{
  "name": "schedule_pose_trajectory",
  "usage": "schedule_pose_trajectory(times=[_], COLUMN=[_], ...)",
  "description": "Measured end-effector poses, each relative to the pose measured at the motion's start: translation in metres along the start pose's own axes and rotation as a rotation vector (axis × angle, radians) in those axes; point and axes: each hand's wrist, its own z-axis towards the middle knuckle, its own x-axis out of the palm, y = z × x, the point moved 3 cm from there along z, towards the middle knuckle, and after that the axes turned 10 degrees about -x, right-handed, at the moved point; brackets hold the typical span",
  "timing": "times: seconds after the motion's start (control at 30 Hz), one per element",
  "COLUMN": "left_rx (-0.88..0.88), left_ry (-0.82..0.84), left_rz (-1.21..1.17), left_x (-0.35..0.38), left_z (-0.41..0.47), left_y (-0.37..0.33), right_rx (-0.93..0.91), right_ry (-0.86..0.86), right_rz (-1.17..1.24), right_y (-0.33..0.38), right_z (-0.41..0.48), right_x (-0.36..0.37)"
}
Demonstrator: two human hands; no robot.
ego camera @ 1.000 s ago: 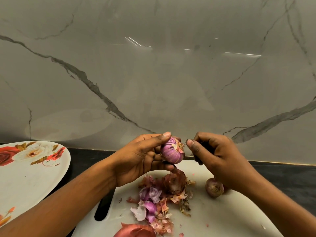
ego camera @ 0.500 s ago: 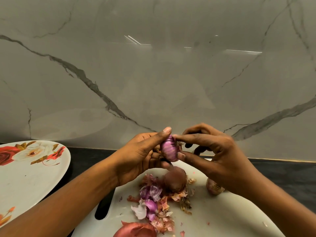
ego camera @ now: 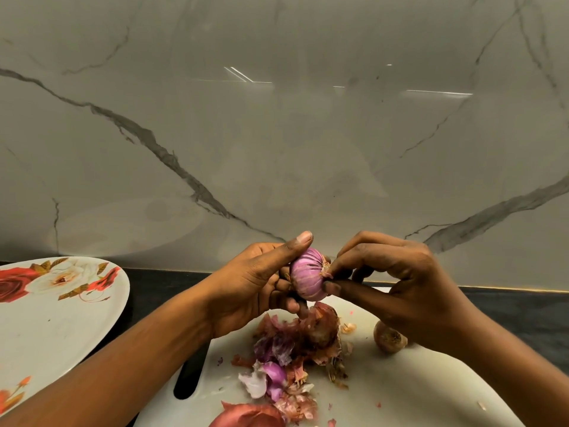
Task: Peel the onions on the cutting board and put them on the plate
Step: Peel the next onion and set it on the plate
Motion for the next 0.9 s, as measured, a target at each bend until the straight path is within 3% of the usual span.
schedule_pose_trajectory(times=[0.33, 0.63, 0.9], left_rx=[-0.025, -0.026, -0.024], left_ry=[-0.006, 0.022, 0.006], left_rz=[0.024, -0.022, -0.126], left_x=[0.0006, 0.0028, -0.0066], left_z=[-0.0009, -0.0006, 0.0025], left_y=[0.0009, 0.0009, -0.001], right_rx=[-0.052, -0.148, 0.024], right_ry=[-0.033, 0.065, -0.038], right_rz=[-0.055, -0.341, -0.22], right_y=[-0.0012, 0.0022, -0.0017], right_z=[-0.0007, -0.001, 0.0], right_x=[-0.0009, 0.0062, -0.0015])
